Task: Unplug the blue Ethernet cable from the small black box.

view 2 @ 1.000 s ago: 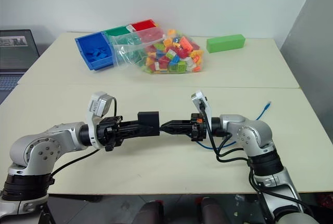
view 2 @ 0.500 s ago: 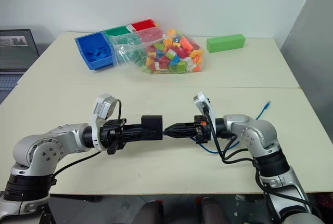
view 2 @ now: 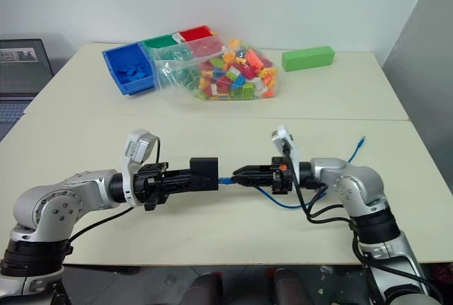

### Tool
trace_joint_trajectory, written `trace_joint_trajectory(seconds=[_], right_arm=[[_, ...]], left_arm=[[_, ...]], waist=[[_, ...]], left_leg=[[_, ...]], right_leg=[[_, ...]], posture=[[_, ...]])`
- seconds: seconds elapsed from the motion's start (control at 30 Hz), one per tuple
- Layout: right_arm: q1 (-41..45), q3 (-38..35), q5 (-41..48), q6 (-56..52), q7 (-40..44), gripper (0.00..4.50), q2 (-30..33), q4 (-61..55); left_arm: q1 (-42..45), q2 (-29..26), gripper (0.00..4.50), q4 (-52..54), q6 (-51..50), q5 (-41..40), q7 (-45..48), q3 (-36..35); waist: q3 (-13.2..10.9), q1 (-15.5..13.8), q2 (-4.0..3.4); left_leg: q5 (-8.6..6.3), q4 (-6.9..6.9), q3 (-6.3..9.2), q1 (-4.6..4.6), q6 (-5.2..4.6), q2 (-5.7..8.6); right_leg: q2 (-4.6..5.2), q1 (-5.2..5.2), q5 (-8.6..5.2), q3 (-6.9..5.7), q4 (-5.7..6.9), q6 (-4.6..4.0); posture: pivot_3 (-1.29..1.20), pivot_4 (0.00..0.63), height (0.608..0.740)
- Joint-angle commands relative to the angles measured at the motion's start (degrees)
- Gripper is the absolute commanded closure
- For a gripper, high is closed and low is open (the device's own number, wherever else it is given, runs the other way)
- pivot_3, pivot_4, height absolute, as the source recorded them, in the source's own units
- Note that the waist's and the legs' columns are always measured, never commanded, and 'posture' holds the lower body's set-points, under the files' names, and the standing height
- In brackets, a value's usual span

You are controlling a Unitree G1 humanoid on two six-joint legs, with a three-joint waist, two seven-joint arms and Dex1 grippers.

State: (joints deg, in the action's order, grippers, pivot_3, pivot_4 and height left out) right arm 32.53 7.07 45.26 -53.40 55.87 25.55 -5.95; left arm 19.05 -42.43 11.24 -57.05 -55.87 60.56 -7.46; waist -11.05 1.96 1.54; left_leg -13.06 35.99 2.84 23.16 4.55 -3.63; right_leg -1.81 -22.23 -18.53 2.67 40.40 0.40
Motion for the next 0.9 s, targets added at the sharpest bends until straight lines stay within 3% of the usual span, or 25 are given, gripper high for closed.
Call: trace_joint_trajectory(seconds=[0.03, 0.1, 0.9], right_arm=[[0.7, -2.2, 2.2, -1.4, -0.9, 2.44, -1.0, -1.8], [0.4, -2.2, 2.0, -1.8, -1.3, 2.04, -0.9, -1.9], [-3.5, -2.0, 4.6, -5.7, -7.8, 2.03, -7.8, -5.0]], left_arm=[[0.9, -0.3, 3.72, 0.7, 0.9, -0.4, 0.6, -1.1], [0.9, -0.3, 3.72, 0.7, 0.8, -0.4, 0.7, -1.1], [0.2, 0.2, 3.72, 0.1, 1.9, 0.0, 1.2, -1.0]], waist=[[0.0, 0.0, 0.00], [0.0, 0.0, 0.00], [0.0, 0.0, -0.01]], left_leg=[[0.00, -0.01, 0.00, 0.00, 0.00, 0.00], [0.00, -0.02, 0.00, 0.01, 0.00, 0.00], [0.00, -0.02, 0.03, 0.14, 0.00, -0.01]], right_leg=[[0.00, 0.00, 0.00, 0.01, 0.00, 0.00], [0.00, -0.01, 0.00, 0.00, -0.01, 0.00], [0.00, -0.04, 0.00, -0.02, -0.13, 0.00]], posture=[[0.00, 0.150, 0.740], [0.00, 0.150, 0.740], [0.00, 0.150, 0.740]])
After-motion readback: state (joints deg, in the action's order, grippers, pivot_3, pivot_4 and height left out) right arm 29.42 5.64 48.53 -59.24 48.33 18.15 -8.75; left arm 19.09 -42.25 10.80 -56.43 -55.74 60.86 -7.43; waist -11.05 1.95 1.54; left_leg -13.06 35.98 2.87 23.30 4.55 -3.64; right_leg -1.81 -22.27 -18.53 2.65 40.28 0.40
